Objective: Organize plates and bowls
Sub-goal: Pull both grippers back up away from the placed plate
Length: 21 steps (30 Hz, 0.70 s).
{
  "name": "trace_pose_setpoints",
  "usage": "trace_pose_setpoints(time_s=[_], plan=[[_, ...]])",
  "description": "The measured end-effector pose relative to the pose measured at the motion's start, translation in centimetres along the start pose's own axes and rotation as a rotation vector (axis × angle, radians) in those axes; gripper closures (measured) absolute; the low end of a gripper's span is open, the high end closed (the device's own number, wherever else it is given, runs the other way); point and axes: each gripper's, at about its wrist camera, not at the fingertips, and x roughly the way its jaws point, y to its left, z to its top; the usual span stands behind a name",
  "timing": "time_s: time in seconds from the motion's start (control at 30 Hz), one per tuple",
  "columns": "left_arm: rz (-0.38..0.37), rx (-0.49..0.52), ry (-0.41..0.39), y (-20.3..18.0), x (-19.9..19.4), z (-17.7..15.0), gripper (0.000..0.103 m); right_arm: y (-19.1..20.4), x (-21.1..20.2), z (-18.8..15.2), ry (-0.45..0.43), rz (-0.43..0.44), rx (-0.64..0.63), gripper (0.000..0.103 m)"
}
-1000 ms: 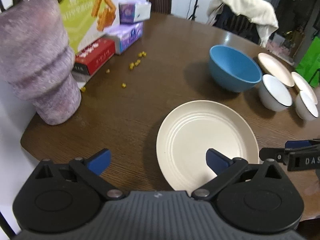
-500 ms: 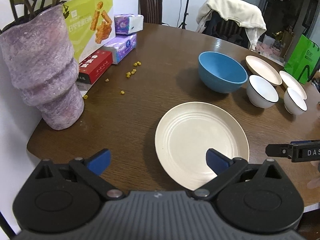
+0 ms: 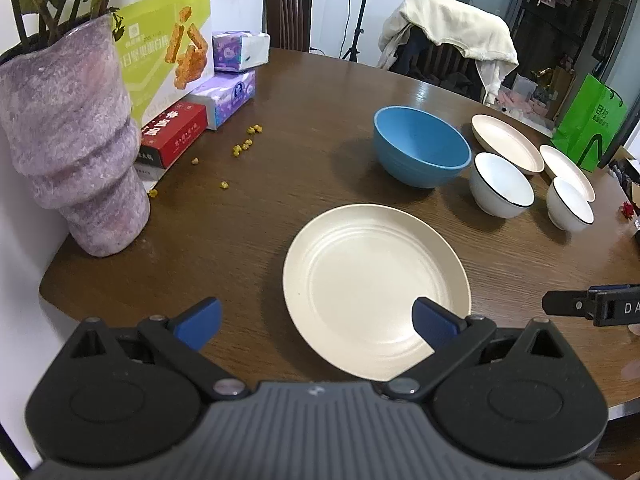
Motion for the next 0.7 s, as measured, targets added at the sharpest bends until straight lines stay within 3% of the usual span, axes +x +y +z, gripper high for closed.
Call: trace_pose_setpoints(time_s=[0.33,0.7], plan=[[0.002,0.020,0.012,-2.3,-1.0,0.2,0.000,-0.7,-2.2,-0.5,-0.004,-0.003,-0.007,0.000],[-0.031,0.083,0.005,-5.6,-0.8,1.2,0.000,-5.0,-3.7,-1.7,-0.024,-0.042,0.096,0.000]])
